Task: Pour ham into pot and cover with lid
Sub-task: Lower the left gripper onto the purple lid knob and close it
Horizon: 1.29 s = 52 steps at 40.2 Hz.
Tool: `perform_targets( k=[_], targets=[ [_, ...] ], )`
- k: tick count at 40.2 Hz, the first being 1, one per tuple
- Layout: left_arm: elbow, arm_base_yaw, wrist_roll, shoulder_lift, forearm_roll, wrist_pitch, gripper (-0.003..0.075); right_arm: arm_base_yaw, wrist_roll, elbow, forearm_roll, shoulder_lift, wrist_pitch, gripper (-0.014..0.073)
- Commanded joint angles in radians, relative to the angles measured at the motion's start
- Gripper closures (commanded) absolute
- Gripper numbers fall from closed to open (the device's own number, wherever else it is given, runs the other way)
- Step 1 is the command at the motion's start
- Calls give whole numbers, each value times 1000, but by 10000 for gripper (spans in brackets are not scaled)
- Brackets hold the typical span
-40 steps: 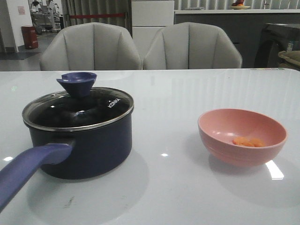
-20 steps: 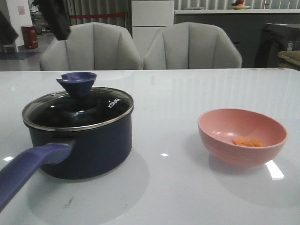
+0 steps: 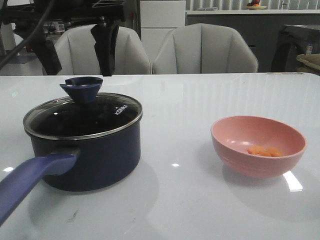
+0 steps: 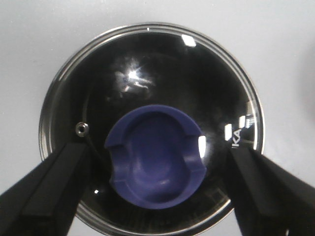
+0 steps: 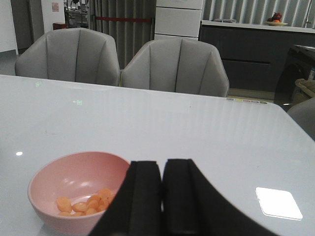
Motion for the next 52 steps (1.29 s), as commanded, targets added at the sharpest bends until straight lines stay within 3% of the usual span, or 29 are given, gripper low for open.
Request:
perform_targets(
  k=[1,37,52],
  targets=[
    [-36,-3,-13,-27,10,-9,136,-5,0,10,-11,-20,-84,442],
    [-42,6,-32,79,-37,12,141,-5,0,10,-11,-20,-84,442],
    [-42,6,-32,79,-37,12,405,-5,0,10,-11,-20,-84,442]
  ],
)
